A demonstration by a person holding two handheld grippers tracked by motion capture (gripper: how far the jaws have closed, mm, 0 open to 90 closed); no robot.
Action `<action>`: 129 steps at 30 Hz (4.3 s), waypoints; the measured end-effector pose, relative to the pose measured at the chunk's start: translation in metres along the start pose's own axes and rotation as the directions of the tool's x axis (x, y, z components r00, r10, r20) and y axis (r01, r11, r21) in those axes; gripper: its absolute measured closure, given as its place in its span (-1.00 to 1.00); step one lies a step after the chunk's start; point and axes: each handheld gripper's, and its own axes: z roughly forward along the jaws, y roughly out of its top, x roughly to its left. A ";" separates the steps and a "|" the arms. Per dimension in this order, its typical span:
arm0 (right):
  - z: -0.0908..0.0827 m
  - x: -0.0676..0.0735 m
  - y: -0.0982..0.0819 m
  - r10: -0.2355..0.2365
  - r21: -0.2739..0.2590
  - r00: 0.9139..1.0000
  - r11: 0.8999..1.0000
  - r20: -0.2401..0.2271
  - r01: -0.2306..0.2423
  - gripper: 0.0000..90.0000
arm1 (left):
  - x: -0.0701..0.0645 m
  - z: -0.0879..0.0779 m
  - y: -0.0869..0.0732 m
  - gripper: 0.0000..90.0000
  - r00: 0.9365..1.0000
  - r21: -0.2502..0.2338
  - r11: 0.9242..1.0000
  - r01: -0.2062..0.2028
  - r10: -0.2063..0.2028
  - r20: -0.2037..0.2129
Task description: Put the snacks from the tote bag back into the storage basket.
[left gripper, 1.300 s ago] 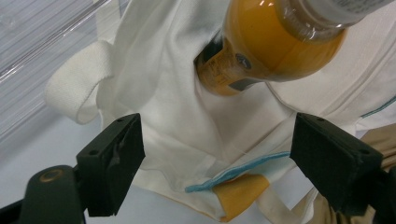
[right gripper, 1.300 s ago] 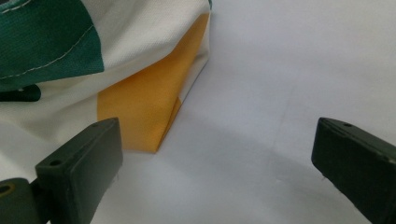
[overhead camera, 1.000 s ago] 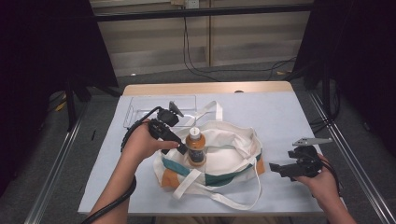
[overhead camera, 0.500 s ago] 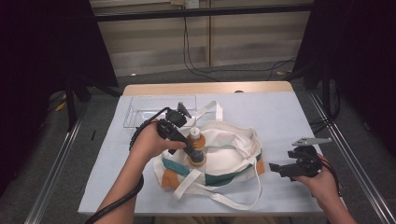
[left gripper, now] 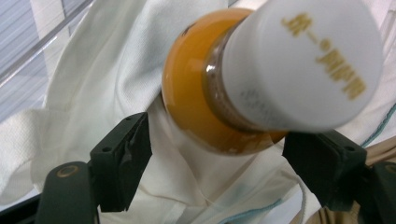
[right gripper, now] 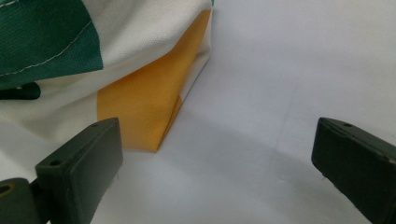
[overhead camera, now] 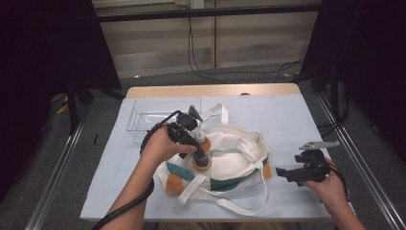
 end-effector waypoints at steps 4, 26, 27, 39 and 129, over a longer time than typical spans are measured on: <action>0.001 0.001 0.000 -0.003 0.000 1.000 1.000 -0.002 0.003 -0.96 | -0.002 0.003 0.003 -0.47 1.000 -0.010 1.000 0.012 -0.012 -0.002; 0.001 0.002 0.001 -0.006 0.005 1.000 1.000 -0.002 0.006 -0.96 | -0.004 0.012 0.012 -0.40 1.000 0.010 1.000 -0.005 0.005 0.001; 0.001 0.002 0.001 -0.006 0.005 1.000 1.000 -0.002 0.006 -0.96 | -0.004 0.012 0.012 -0.39 1.000 0.010 1.000 -0.005 0.005 0.001; 0.002 0.003 0.001 -0.017 0.009 1.000 1.000 -0.005 0.017 -0.96 | -0.007 0.018 0.018 -0.37 1.000 0.030 0.999 0.017 -0.017 -0.021; 0.000 0.005 0.004 -0.020 0.005 1.000 1.000 -0.011 0.020 -0.96 | 0.008 -0.080 0.063 -0.34 0.989 0.001 0.991 0.136 -0.136 -0.062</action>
